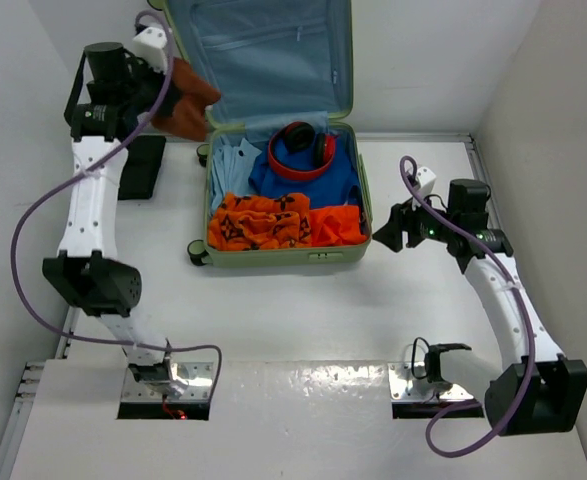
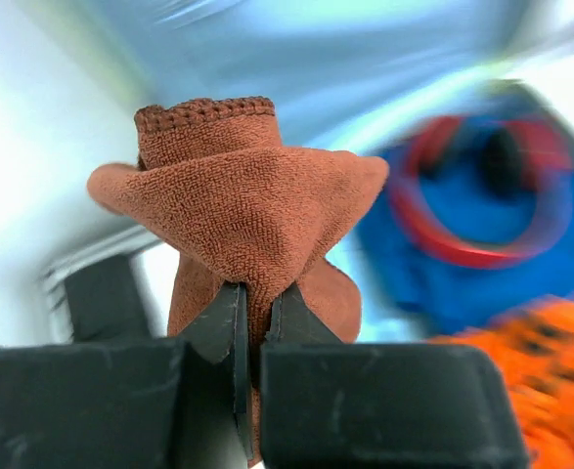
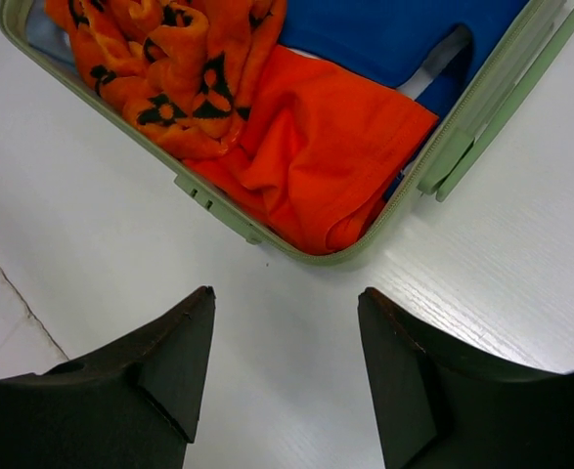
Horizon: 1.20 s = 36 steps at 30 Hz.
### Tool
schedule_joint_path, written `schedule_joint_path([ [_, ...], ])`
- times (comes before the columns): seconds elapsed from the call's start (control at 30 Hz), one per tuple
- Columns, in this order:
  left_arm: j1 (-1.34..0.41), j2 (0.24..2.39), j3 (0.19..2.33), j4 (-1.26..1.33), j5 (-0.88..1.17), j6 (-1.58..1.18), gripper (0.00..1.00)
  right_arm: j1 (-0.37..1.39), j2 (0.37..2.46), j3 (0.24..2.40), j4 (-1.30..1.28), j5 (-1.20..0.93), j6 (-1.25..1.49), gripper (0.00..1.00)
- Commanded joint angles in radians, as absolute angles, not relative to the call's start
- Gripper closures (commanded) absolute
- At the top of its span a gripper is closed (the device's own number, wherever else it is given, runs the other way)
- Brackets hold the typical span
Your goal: Pack the luggage
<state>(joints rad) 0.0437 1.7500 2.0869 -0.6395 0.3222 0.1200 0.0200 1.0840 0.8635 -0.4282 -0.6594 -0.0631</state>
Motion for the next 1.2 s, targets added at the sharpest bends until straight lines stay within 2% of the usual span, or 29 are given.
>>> schedule_joint_path([
  [0.0,-0.055,1.665,2.020,-0.692,0.405,0.140,1.00,0.006,1.052,0.864,-0.407,-0.684,-0.019,0.40],
  [0.13,-0.217,1.594,1.962,-0.704,0.489,0.086,1.00,-0.074,1.034,0.856,-0.387,-0.686,0.044,0.40],
  [0.2,-0.355,1.594,1.951,-0.704,0.517,0.020,1.00,-0.120,1.022,0.848,-0.377,-0.687,0.075,0.40],
  [0.5,-0.601,1.715,1.856,-0.628,0.765,-0.089,1.00,-0.271,1.009,0.850,-0.413,-0.764,0.097,0.40],
  [0.6,-0.615,1.811,1.890,-0.615,0.779,-0.116,1.00,-0.278,1.005,0.851,-0.425,-0.767,0.087,0.40],
  [0.77,-0.545,1.962,1.957,-0.592,0.736,-0.152,1.00,-0.279,0.999,0.865,-0.463,-0.776,0.045,0.40],
  [0.97,-0.473,2.120,1.947,-0.601,0.540,-0.080,1.00,-0.278,1.034,0.894,-0.466,-0.782,0.038,0.40],
  [1.07,-0.434,2.138,1.938,-0.580,0.392,-0.080,1.00,-0.250,1.051,0.902,-0.447,-0.796,0.060,0.40],
  [1.17,-0.413,2.138,1.937,-0.545,0.325,-0.094,1.00,-0.227,1.060,0.899,-0.413,-0.787,0.077,0.40],
])
